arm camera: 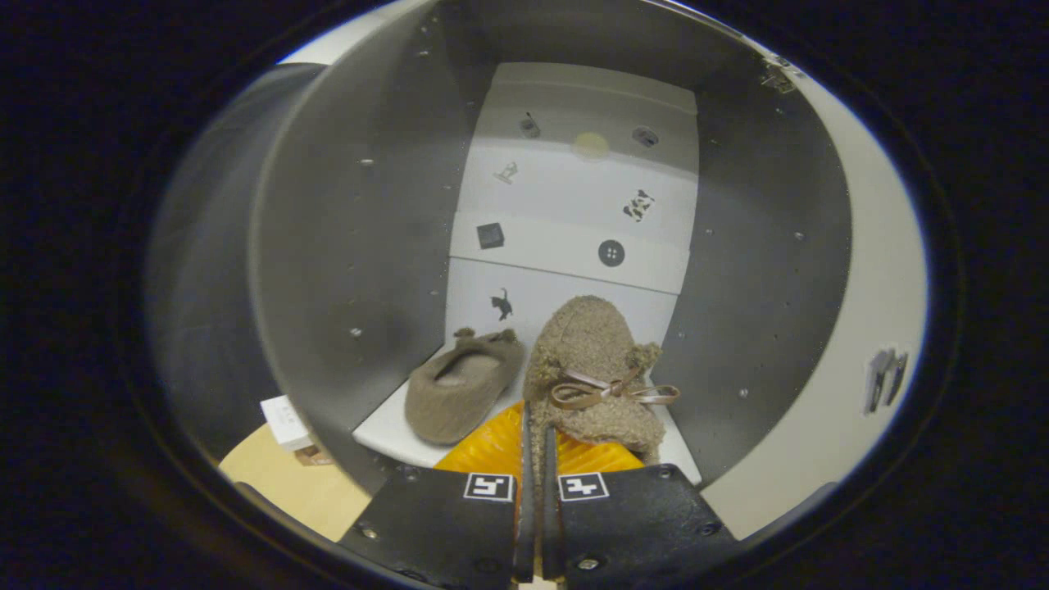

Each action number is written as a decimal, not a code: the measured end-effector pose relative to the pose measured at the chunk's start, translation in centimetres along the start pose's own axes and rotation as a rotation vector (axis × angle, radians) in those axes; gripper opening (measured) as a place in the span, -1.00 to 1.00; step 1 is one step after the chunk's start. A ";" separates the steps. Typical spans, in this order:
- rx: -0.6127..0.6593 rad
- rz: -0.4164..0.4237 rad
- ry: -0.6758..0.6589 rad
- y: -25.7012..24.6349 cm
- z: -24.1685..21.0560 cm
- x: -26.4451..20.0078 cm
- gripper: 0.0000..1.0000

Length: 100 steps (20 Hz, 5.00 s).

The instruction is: Open the shoe cabinet door, grab the shoes and put them into the shoe cabinet, then close the shoe cabinet door.

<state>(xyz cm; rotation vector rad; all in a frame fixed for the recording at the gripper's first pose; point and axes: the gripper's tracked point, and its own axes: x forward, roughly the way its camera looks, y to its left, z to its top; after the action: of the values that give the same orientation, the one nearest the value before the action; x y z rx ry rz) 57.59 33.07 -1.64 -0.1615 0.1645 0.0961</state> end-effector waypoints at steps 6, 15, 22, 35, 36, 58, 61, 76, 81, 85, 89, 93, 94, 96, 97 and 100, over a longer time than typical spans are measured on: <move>0.005 -0.032 0.083 -1.3 -0.3 8.4 -0.86; 0.153 -0.026 0.260 -1.1 -3.3 12.7 -0.85; 0.183 -0.011 0.252 -0.3 -2.0 10.9 0.05; 0.111 0.115 -0.033 4.3 -0.6 -10.6 1.00; 0.114 0.141 -0.042 4.8 -0.9 -12.9 1.00; 0.226 0.017 -0.143 -17.3 -8.9 -46.8 1.00; 0.237 -0.009 -0.163 -22.0 -9.2 -46.1 1.00; 0.182 0.397 -0.161 -24.8 -8.5 -37.0 0.99; 0.115 0.400 -0.180 -22.6 -8.1 -37.0 0.95; 0.127 0.357 -0.178 -18.8 -7.7 -37.2 0.94; 0.130 0.301 -0.180 -13.4 -6.9 -37.0 0.94; 0.113 0.264 -0.172 -7.4 -6.4 -34.8 0.94; 0.120 0.267 -0.163 -5.8 -6.5 -34.3 0.94; 0.139 0.263 -0.147 -3.2 -6.5 -33.0 0.95; 0.155 0.264 -0.139 -2.0 -6.5 -32.8 0.99; 0.172 0.232 -0.138 -0.1 -6.3 -33.4 1.00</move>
<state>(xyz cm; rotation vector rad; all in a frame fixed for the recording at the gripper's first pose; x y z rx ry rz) 23.84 29.19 -2.10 0.0370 0.0521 0.3221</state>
